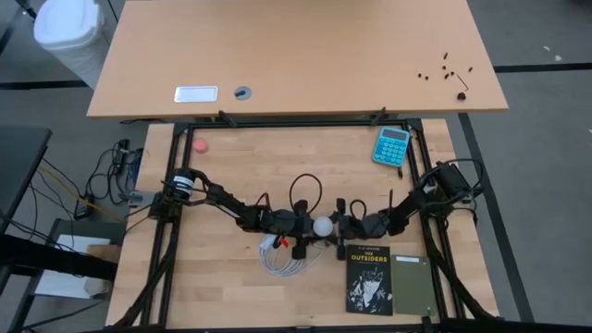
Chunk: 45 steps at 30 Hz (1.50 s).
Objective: Screw lightbulb
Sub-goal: Remove the white lightbulb into the silver lamp
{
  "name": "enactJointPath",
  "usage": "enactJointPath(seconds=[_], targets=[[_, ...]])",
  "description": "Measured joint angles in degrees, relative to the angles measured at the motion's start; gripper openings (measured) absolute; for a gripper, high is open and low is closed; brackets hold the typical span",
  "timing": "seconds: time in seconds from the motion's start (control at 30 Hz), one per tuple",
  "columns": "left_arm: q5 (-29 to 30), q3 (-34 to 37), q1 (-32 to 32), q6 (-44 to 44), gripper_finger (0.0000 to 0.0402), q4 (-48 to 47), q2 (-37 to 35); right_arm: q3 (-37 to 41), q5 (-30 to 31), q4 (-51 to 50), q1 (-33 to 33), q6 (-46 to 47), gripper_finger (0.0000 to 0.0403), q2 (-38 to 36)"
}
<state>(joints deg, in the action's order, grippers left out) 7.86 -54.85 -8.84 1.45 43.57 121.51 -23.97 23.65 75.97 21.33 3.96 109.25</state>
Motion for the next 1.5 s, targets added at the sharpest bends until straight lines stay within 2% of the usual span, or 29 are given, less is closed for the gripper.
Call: enactJointPath(seconds=[0.13,0.37,0.47,0.7,0.93,1.07,1.23,1.5], targets=[[-0.6,0.0,0.0,-1.2,0.0185,0.0,0.0,0.8,-10.1,1.9,-3.1,-1.8,0.0179,0.0],[-3.4,-0.1,0.0,-2.5,0.0185,0.9,0.1,0.9,-33.7,2.7,-10.3,0.1,0.0178,0.2],[-3.3,-0.2,0.0,-2.5,0.0185,0.9,0.1,0.9,-36.4,2.8,-11.8,0.4,0.0178,0.2],[-3.0,-0.1,0.0,-2.4,0.0185,0.8,0.0,0.9,-31.5,3.1,-11.4,6.3,0.0200,0.2],[-2.6,-0.1,0.0,-2.5,0.0185,0.7,0.1,0.9,-28.5,0.3,-9.9,9.2,0.0251,-2.0],[-2.0,-0.2,0.1,-2.4,0.0185,0.7,0.1,0.8,-26.0,-10.2,-9.8,7.9,0.0274,-7.5],[-1.1,-0.2,0.1,-2.3,0.0185,0.7,0.1,0.9,-20.8,-23.4,-8.5,3.9,0.0278,-16.5],[-0.5,-0.2,0.1,-2.2,0.0185,0.6,0.1,0.9,-3.5,-44.6,-2.6,3.6,0.0268,-28.7]])
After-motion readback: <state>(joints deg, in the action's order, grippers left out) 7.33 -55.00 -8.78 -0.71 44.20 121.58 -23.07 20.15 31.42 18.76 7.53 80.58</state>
